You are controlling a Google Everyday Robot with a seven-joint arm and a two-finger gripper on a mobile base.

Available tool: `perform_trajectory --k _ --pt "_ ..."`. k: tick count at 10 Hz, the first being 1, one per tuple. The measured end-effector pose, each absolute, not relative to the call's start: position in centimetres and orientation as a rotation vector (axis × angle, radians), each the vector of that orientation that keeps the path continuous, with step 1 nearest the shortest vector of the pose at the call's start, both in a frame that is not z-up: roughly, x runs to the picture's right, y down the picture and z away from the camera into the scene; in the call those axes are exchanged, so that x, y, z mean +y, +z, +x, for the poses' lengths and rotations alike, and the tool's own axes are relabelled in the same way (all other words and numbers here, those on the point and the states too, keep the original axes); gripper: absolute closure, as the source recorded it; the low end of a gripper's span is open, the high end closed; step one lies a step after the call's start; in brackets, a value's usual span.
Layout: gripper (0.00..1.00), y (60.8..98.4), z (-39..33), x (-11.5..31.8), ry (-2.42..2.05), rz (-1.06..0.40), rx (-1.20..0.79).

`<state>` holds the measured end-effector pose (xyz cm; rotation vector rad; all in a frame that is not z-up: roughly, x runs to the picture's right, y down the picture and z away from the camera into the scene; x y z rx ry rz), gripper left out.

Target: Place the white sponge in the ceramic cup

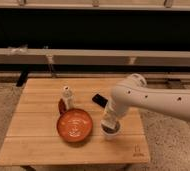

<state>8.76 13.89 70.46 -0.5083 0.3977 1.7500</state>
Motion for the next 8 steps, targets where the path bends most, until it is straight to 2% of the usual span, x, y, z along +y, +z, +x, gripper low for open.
perform_trajectory --k 1,2,8 --pt "0.25 70.56 8.95 13.94 1.751 -0.499 0.407" --pt "0.21 70.59 9.2 14.06 1.755 -0.488 0.424" --pt "0.2 70.77 9.14 13.96 1.756 -0.471 0.436"
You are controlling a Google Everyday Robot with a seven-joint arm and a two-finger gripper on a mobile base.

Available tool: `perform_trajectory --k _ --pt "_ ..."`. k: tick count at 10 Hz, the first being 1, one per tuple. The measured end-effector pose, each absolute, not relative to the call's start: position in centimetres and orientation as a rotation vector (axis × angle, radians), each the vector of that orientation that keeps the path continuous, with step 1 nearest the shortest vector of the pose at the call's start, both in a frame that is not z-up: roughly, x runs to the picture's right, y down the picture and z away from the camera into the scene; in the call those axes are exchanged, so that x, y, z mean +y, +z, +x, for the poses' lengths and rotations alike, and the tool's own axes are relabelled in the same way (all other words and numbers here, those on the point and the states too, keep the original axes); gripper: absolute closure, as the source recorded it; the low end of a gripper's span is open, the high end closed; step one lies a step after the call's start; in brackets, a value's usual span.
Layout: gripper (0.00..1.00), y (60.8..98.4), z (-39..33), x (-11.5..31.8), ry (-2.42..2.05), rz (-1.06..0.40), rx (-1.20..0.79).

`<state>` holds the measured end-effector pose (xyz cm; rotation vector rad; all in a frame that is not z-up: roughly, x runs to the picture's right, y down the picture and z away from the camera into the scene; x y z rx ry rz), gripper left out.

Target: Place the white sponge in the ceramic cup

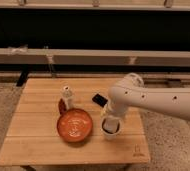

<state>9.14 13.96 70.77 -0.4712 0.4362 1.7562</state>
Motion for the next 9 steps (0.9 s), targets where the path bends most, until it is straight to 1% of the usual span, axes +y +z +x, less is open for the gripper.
perform_trajectory --k 9 --pt "0.2 70.62 8.45 13.39 1.737 -0.471 0.405"
